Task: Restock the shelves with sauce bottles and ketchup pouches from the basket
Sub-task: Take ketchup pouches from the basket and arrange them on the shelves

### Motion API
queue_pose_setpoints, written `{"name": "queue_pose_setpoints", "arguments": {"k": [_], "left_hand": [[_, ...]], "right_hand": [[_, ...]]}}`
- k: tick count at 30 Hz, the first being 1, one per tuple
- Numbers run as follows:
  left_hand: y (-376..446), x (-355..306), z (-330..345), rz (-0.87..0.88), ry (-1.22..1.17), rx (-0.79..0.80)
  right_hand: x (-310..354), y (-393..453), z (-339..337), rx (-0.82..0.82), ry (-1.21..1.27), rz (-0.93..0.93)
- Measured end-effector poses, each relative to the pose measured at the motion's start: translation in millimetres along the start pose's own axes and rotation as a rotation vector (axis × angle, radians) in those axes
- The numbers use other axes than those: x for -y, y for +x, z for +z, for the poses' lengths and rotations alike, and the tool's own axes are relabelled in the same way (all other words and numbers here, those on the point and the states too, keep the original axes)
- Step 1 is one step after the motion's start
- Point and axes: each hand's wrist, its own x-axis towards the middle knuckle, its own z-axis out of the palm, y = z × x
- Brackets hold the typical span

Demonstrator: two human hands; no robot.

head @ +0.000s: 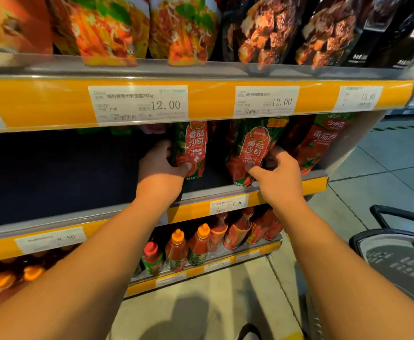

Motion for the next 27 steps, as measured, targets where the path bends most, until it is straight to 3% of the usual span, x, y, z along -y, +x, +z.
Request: {"name": "queue_pose_setpoints", "arguments": {"k": [8, 16, 27], "left_hand": [[24.4, -5.9, 45.7, 0.076, 0.036, -0.087], [38.0, -19.0, 62.9, 0.130, 0.032, -0.048], [46.5, -13.0, 67.4, 0.117, 0.002, -0.081]], "right_hand": [[-10.8, 4.2, 3.1, -0.053, -0.053, -0.037], [-11.3, 9.6, 25.0, -0.168, -0.022, 0.080], [-5.7, 15.7, 39.3, -0.061, 0.096, 0.084]]}}
